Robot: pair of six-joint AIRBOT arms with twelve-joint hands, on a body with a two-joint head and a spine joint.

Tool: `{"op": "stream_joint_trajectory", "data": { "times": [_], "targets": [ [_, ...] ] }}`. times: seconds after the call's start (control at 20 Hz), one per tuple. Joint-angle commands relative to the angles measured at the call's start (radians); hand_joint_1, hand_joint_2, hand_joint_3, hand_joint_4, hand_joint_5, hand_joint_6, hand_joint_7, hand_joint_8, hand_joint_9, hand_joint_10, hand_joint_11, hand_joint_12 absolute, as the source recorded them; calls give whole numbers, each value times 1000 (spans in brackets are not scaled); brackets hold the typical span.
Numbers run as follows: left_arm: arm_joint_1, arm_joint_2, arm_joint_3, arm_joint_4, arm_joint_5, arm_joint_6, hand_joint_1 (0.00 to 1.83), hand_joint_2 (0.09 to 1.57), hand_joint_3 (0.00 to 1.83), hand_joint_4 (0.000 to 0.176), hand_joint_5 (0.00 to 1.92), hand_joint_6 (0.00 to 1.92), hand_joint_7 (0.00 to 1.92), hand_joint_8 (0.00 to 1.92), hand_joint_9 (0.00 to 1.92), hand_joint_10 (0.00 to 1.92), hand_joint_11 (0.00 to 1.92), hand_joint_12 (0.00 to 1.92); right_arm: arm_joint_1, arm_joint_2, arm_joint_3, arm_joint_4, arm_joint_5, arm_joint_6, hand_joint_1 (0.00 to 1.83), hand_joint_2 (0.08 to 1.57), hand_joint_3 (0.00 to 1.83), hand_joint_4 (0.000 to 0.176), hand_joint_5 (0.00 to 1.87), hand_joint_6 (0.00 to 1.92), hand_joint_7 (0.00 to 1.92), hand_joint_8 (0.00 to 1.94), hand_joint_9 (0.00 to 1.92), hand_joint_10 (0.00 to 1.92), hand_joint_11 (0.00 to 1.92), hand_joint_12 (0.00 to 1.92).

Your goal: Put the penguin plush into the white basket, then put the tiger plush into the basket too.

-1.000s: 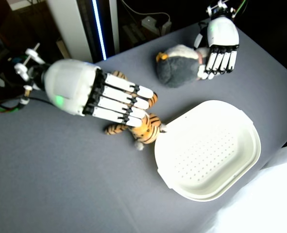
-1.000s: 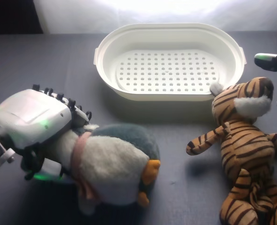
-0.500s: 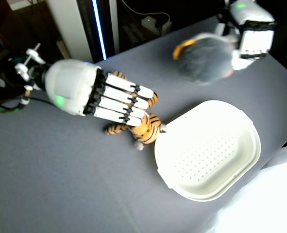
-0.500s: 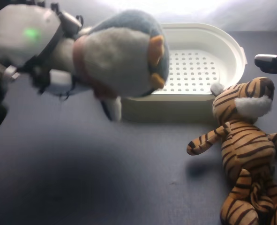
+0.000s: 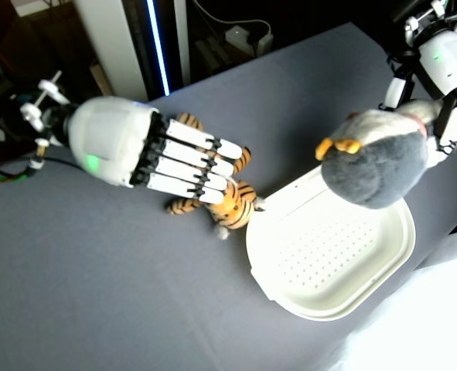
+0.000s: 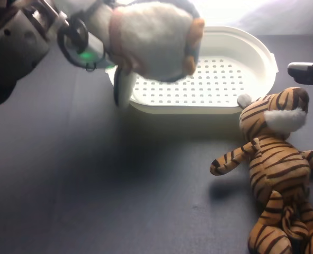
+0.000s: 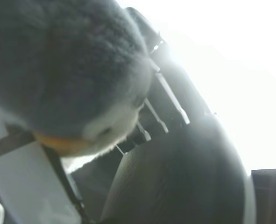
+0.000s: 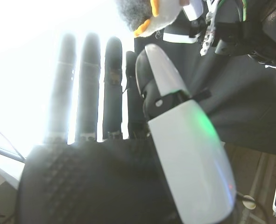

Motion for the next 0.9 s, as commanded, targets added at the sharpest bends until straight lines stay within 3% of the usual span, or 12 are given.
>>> {"op": "stream_joint_trajectory", "data": {
  "times": [0.0,0.05,0.1,0.15,0.2,0.25,0.35,0.45,0.5,0.6,0.7,0.85],
  "targets": [
    [-5,13,-13,33,-131,3,996,912,3,91,334,0,378,0,398,1,45,1043,4,5,-6,7,123,8,1051,1322,0,0,567,3,714,6,725,6,612,21],
    [5,21,-26,33,-144,3,985,921,3,135,233,0,271,0,329,0,8,1090,4,7,-9,-1,123,10,1050,1323,0,0,565,1,716,6,727,6,621,24],
    [12,29,-38,34,-156,3,963,923,2,168,119,0,152,0,213,0,1,906,4,12,-15,-10,123,13,1030,1318,0,0,567,2,713,3,714,1,592,11],
    [17,36,-48,41,-168,3,950,918,1,174,23,0,45,3,118,2,0,745,4,22,-24,-19,124,13,1024,1307,0,7,562,0,696,0,685,0,571,2],
    [18,39,-54,47,-174,3,944,910,0,176,4,0,8,0,79,7,0,643,4,30,-30,-27,127,13,990,1309,0,14,545,0,671,0,661,0,556,0],
    [19,45,-65,55,-184,3,912,904,0,176,0,0,1,0,28,1,0,579,3,37,-37,-36,133,13,982,1308,0,0,519,0,648,0,658,1,585,13],
    [42,78,-127,94,-253,3,840,907,0,176,0,0,0,0,0,0,0,293,-9,56,-56,-60,158,13,794,1323,4,32,526,10,622,0,653,9,651,40],
    [88,121,-210,153,-348,-16,840,908,0,176,0,0,0,0,0,0,0,175,-35,76,-75,-80,170,5,809,1303,0,43,518,2,581,0,659,6,743,77],
    [118,142,-246,192,-400,-55,840,908,0,176,0,0,0,0,0,0,0,175,-52,81,-81,-87,170,0,809,1303,0,43,518,2,581,0,659,6,743,77],
    [169,177,-307,258,-500,-131,805,870,0,176,0,0,0,0,0,0,0,166,-89,93,-85,-93,155,0,784,1262,0,81,449,0,565,0,661,4,743,75],
    [211,206,-359,305,-571,-169,752,855,0,176,0,0,0,0,0,0,0,6,-94,93,-86,-108,105,3,840,1222,0,67,424,0,516,0,622,0,723,67],
    [328,217,-384,361,-727,-385,818,815,0,176,0,0,0,0,0,0,0,0,-82,76,-80,-158,-13,3,835,1179,0,83,357,0,412,0,507,0,596,18]
  ]
}}
